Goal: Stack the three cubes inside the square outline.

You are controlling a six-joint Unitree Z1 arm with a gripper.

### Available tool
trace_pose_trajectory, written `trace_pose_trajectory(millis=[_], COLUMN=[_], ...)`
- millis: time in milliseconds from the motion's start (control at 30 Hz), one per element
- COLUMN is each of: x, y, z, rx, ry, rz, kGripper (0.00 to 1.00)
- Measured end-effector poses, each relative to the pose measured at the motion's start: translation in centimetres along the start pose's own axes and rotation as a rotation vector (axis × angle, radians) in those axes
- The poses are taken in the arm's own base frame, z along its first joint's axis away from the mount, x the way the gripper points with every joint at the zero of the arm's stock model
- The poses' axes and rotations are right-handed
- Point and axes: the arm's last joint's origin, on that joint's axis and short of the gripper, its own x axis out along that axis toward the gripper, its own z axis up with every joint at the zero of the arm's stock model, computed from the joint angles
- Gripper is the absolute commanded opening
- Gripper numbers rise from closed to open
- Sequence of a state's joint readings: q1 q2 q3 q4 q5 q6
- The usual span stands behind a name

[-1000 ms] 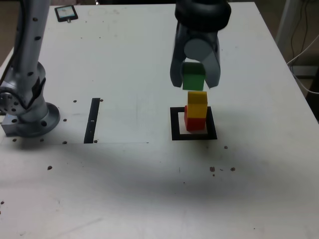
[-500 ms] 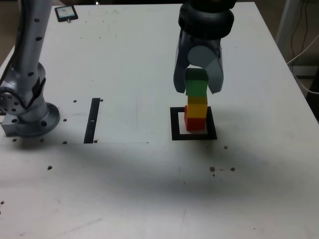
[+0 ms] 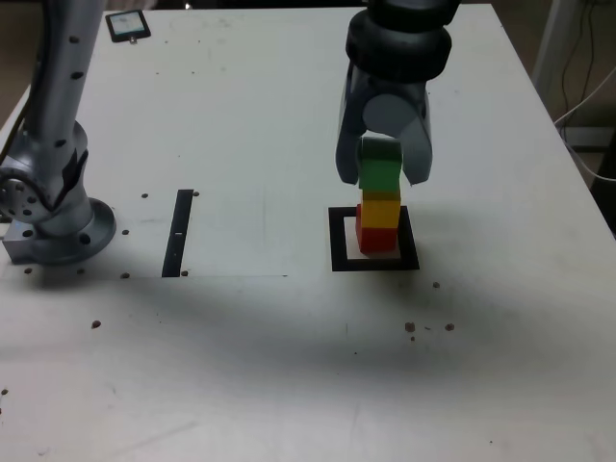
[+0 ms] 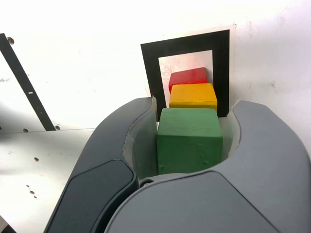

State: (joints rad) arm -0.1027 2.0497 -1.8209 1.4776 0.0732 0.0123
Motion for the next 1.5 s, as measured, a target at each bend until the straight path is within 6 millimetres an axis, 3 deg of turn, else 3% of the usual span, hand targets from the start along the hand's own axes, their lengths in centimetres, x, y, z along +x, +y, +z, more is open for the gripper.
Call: trace_pose_trajectory(millis=[167,367,467,733,933,1133,1367,1500], x=[0.1,0.2,0.2,-1.0,-3.4,-4.5,-5.1,-3.9], y=[0.0,0.0,0.0,0.1,0.3,1.2,1.2,1.2], z=[0.1,0.1,0.1,-1.4,-4.7,-7.8,-11.0,-12.3], rx=[0.001,0.002,0.002,-0.006,-0.016,-0.016,-0.004,-0.019], ry=[-0.006,-0.004,-0.004,-0.029,-0.095,-0.136,-0.156,-0.113], rz=[0.0,0.004,0.008,0.018,0.018,-0.02,-0.065,-0.099], kGripper=[0.7,0.93,0.99,0.99,0.99,0.99,0.99,0.99])
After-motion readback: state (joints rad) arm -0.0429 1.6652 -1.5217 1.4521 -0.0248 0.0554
